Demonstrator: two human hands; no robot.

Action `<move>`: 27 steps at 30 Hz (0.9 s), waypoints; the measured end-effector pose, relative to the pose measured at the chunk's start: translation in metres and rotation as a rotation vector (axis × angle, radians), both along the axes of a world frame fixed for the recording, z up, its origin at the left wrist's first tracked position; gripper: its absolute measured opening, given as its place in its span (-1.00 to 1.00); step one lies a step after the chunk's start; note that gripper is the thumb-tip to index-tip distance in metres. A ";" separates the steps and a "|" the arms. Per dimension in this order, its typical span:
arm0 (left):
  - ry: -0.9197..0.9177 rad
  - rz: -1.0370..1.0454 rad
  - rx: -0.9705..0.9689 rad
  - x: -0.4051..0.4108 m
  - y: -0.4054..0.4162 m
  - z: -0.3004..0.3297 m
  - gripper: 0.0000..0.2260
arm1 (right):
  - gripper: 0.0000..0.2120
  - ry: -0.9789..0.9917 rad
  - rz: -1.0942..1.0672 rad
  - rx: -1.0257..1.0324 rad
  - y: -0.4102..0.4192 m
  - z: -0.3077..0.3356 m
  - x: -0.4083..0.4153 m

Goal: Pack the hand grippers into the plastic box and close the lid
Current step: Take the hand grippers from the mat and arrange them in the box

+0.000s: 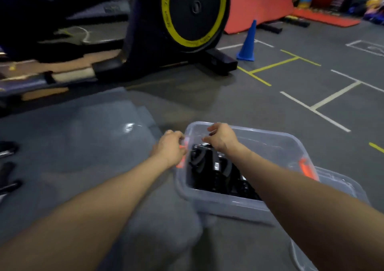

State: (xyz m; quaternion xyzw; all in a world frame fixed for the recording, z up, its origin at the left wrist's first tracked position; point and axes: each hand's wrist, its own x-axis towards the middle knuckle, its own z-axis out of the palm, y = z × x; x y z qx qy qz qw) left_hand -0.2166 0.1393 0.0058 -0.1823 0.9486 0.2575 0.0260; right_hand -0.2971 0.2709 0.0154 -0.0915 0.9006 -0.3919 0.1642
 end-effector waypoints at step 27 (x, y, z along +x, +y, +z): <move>-0.213 0.527 -0.099 0.282 -0.341 -0.080 -0.58 | -0.60 -0.173 0.490 -0.004 -0.409 -0.081 0.215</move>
